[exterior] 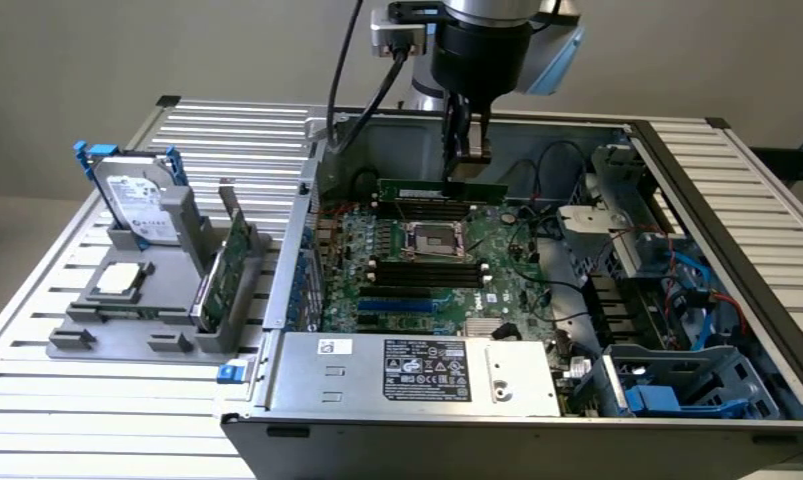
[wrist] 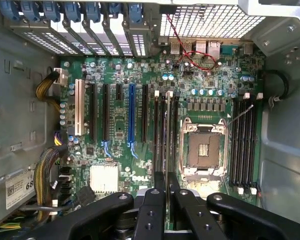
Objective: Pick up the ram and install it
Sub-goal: 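Insert the ram into the slot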
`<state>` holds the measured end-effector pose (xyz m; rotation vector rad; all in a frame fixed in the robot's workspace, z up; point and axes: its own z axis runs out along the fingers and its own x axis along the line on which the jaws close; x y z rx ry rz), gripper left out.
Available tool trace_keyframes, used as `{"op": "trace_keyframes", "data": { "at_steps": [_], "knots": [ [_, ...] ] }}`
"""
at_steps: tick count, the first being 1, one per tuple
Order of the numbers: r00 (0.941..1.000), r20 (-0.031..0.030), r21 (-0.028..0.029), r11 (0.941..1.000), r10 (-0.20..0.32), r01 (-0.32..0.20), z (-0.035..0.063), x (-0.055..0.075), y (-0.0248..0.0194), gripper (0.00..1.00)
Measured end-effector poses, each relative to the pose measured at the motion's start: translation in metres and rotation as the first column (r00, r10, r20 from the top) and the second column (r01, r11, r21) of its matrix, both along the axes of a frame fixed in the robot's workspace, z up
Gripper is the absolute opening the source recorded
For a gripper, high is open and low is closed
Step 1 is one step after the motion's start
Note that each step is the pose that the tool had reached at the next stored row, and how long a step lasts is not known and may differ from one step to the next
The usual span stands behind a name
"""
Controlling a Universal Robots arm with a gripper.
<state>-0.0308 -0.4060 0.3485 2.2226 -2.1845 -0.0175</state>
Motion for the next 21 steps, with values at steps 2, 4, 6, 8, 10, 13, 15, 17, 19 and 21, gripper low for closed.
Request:
{"op": "trace_keyframes", "data": {
  "at_steps": [2, 4, 6, 8, 10, 13, 15, 17, 19, 21],
  "knots": [
    [1.0, 0.0, 0.0, 1.0, 0.0, 0.0, -0.0018, -0.001, 0.0001, 0.14],
    [1.0, 0.0001, 0.0001, 1.0, 0.0, 0.0, -0.0054, -0.003, 0.0, 0.14],
    [1.0, 0.0002, 0.0, 1.0, 0.0, 0.0, -0.0092, -0.004, 0.0, 0.14],
    [1.0, 0.0002, 0.0001, 1.0, 0.0, 0.0, -0.0128, -0.004, 0.0, 0.14],
    [1.0, 0.0002, 0.0001, 1.0, 0.0, 0.0, -0.0164, -0.004, 0.0, 0.14],
    [1.0, 0.0002, 0.0001, 1.0, 0.0, 0.0, -0.0218, -0.004, 0.0, 0.14],
    [1.0, 0.0002, 0.0, 1.0, 0.0, 0.0, -0.026, -0.004, 0.0, 0.14],
    [1.0, 0.0002, 0.0, 1.0, 0.0, 0.0, -0.0294, -0.004, 0.0, 0.14],
    [1.0, 0.0002, 0.0001, 1.0, 0.0, 0.0, -0.0332, -0.004, 0.0, 0.14],
    [1.0, 0.0001, 0.0, 1.0, 0.0, 0.0, -0.0367, -0.004, 0.0, 0.14]
  ]
}}
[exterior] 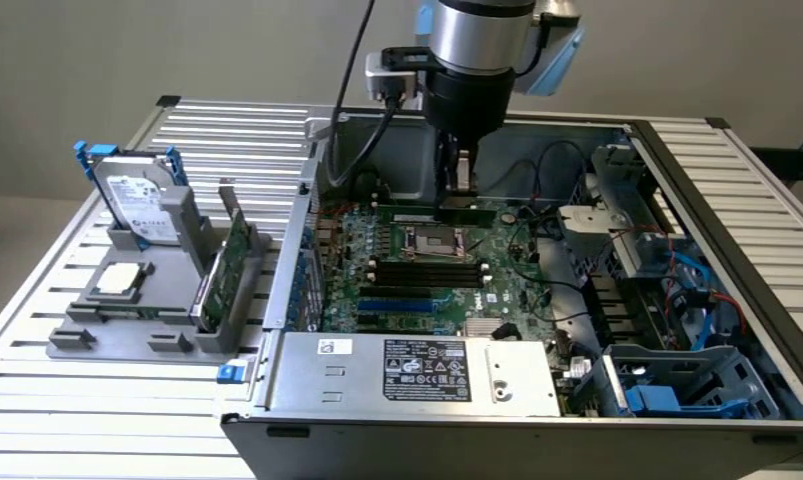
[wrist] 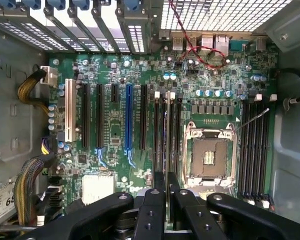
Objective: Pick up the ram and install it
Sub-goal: 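Insert the ram into the slot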
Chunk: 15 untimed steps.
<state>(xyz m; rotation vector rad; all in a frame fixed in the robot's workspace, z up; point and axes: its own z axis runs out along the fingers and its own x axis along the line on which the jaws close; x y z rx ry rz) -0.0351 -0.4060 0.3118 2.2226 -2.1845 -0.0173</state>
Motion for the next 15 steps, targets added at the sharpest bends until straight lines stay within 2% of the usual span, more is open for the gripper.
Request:
{"op": "trace_keyframes", "data": {
  "at_steps": [15],
  "knots": [
    [1.0, 0.0, 0.0, 1.0, -0.003, 0.003, -0.0272, 0.001, 0.0, 0.14]
  ]
}}
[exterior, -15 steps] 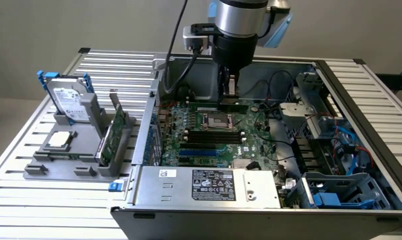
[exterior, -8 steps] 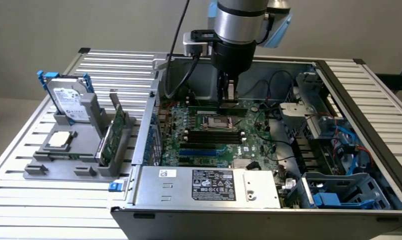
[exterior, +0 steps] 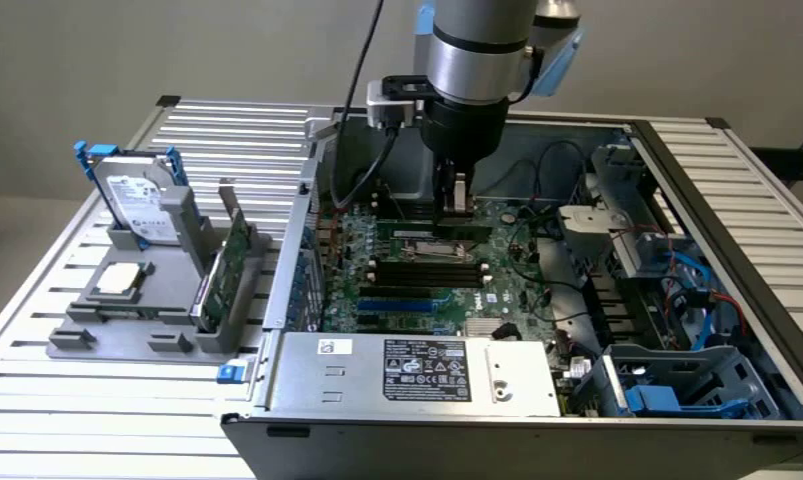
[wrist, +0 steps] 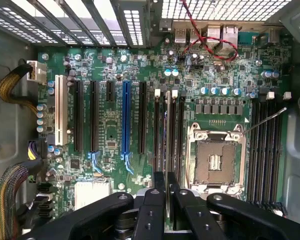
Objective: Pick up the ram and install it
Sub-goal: 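Insert the ram into the slot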
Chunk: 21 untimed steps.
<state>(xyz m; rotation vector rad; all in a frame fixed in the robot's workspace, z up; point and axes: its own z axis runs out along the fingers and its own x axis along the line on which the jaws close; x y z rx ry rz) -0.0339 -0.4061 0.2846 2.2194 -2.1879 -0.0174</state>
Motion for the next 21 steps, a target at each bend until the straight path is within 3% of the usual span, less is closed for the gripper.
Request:
{"op": "trace_keyframes", "data": {
  "at_steps": [21],
  "knots": [
    [1.0, 0.0, 0.0001, 1.0, -0.009, 0.009, -0.0383, 0.0, 0.0, 0.14]
  ]
}}
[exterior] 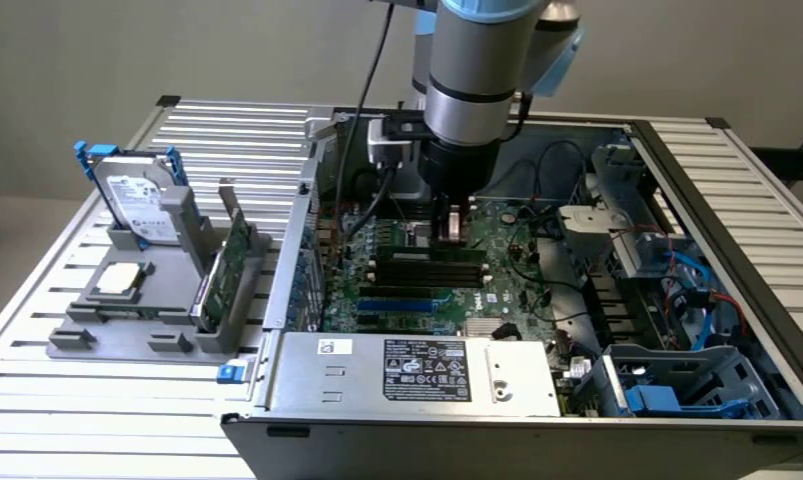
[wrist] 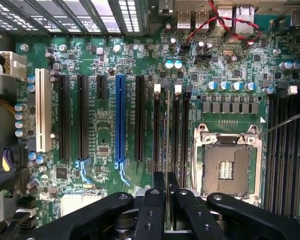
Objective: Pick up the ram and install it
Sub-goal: 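Insert the ram into the slot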
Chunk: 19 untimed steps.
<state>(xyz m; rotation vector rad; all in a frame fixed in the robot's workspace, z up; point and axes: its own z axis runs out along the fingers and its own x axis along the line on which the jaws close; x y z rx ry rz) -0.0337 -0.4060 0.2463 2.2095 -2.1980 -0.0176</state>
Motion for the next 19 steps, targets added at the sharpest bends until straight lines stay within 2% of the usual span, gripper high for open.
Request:
{"op": "trace_keyframes", "data": {
  "at_steps": [7, 9, 13, 19],
  "knots": [
    [1.0, 0.0005, 0.0, 1.0, 0.0, 0.0, -0.0127, -0.001, 0.0, 0.14],
    [1.0, 0.004, 0.0, 1.0, 0.0, 0.0, -0.0161, -0.001, 0.0, 0.14],
    [0.9999, 0.0164, -0.0024, 1.0, 0.0, 0.0, -0.0166, -0.002, 0.0, 0.14],
    [0.9999, 0.0172, -0.0079, 1.0, 0.0, 0.0, -0.0166, -0.003, -0.0005, 0.14]
  ]
}}
